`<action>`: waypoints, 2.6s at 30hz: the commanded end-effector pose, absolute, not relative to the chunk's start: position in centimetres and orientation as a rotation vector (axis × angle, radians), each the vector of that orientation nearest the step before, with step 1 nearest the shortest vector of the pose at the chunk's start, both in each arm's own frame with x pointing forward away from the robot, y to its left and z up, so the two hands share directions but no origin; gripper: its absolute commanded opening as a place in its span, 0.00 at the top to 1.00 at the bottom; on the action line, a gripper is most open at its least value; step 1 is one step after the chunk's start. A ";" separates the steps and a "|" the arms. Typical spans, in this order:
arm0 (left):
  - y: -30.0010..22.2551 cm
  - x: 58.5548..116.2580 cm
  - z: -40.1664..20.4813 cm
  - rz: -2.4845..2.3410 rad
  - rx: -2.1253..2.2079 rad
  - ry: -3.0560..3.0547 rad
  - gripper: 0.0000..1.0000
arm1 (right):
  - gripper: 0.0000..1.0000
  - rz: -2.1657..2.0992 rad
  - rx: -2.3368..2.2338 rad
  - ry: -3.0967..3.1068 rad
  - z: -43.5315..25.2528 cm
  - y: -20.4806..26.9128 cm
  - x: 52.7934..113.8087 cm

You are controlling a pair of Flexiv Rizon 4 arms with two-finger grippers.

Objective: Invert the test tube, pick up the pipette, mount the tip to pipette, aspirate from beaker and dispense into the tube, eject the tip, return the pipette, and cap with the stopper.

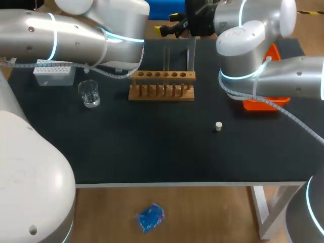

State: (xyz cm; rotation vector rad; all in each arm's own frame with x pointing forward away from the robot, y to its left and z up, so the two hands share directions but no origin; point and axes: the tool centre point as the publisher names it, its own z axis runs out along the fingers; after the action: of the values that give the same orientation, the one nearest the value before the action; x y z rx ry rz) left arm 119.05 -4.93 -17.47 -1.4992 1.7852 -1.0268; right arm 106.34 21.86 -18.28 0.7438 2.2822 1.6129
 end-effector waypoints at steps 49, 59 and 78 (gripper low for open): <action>-5.4 119.1 -20.2 -0.976 -1.561 1.806 1.00 | 0.00 1.613 0.742 2.284 -18.3 21.8 106.3; -5.5 118.6 -20.3 -0.990 -1.571 1.795 0.54 | 0.00 1.613 0.742 2.284 -18.3 21.8 106.3; -5.8 116.0 -19.8 -1.052 -1.547 1.795 0.00 | 0.00 1.613 0.742 2.284 -18.3 21.8 106.3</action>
State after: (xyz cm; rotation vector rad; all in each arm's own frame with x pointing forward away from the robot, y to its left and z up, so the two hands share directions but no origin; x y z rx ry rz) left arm 117.21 -6.37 -19.58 -1.5717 1.7950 -1.0085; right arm 106.35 21.86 -18.29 0.7435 2.2816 1.6133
